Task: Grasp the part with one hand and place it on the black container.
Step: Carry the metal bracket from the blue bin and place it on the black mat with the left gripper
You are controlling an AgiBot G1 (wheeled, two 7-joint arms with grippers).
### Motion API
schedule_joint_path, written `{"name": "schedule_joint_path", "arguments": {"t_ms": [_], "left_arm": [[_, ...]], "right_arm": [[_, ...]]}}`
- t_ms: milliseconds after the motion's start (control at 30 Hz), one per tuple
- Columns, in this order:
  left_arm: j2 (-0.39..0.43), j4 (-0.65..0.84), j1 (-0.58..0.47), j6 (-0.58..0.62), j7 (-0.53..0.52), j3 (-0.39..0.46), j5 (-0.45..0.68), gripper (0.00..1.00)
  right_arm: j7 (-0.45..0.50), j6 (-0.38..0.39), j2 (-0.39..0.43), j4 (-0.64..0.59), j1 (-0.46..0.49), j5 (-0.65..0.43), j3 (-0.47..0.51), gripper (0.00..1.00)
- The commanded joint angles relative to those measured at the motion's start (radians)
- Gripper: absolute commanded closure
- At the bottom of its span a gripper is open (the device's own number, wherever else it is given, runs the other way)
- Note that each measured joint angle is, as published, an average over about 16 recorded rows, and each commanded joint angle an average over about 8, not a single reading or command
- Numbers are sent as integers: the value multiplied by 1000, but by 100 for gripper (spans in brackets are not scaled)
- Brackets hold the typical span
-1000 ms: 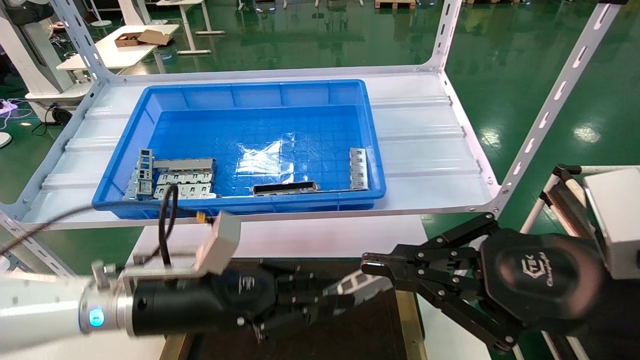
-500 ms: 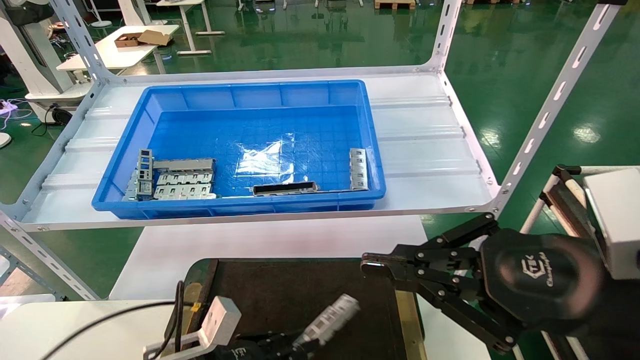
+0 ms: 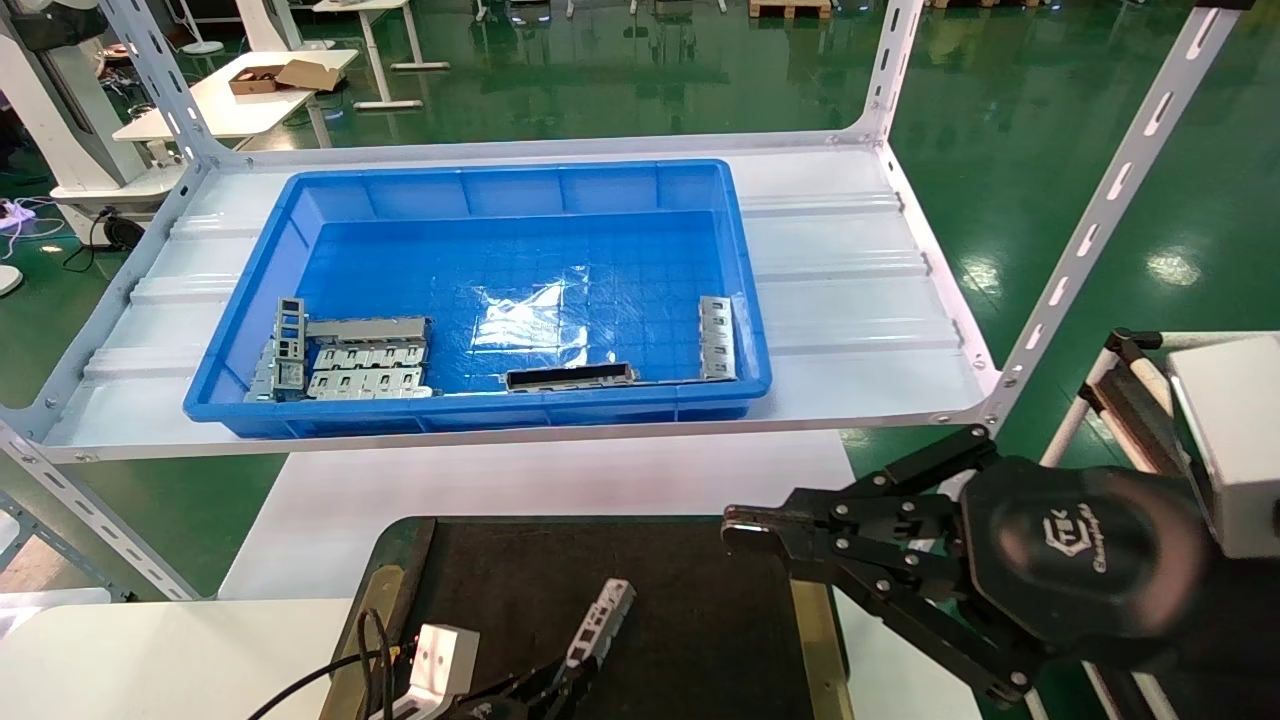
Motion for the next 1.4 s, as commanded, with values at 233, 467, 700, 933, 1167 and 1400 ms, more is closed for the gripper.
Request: {"name": "schedule_joint_path", "arguments": {"t_ms": [233, 467, 700, 933, 1167, 1400], "left_arm": [[73, 67, -22, -162, -81, 62, 25, 100], [125, 108, -45, -256, -124, 103, 10, 100], [182, 154, -77, -325, -155, 142, -30, 100], [222, 197, -110, -369, -166, 187, -70, 100], [236, 217, -130, -398, -168, 230, -112, 57], [230, 213, -144, -419, -168, 272, -160, 0]], "right_arm": [[0, 0, 0, 0, 0, 0, 0, 100], [0, 0, 0, 0, 0, 0, 0, 100], [0, 0, 0, 0, 0, 0, -1, 100], [0, 0, 0, 0, 0, 0, -1, 100], [0, 0, 0, 0, 0, 1, -1, 33], [-1, 0, 0, 0, 0, 1, -1, 0]]}}
